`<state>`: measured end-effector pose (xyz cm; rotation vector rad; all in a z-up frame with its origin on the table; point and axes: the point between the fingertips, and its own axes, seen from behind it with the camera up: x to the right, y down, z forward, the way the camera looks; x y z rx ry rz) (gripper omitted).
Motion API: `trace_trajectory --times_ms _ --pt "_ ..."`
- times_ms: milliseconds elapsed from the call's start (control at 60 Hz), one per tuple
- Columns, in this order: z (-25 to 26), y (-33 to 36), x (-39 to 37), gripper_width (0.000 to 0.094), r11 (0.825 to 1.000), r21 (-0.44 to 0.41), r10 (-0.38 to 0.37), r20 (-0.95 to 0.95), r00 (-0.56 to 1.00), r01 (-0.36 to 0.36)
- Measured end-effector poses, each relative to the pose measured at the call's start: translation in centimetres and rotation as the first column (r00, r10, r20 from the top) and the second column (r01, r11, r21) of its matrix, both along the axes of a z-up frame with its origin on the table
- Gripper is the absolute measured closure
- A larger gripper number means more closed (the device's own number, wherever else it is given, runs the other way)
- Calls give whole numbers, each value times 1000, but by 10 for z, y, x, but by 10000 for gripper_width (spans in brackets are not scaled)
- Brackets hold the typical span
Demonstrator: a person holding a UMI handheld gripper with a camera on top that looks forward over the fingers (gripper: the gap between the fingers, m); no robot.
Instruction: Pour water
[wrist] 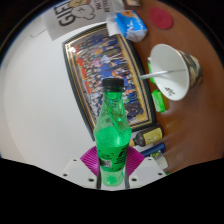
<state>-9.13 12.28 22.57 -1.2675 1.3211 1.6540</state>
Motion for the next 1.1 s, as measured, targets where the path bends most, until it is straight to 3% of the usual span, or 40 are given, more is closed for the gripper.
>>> trace_trajectory --times_ms 133,250,450,617,733,1100 --pt "29 1 19 628 998 51 23 316 948 -42" --pt "52 -3 61 625 993 102 -20 616 788 -55" --pt "66 -16 144 626 990 131 -111 949 294 -51" --pt "31 -20 216 628 993 118 -121 988 -98 -32" --pt "-18 -11 254 628 999 45 -43 971 -234 1" --pt "-129 -11 306 625 997 -52 65 957 -281 53"
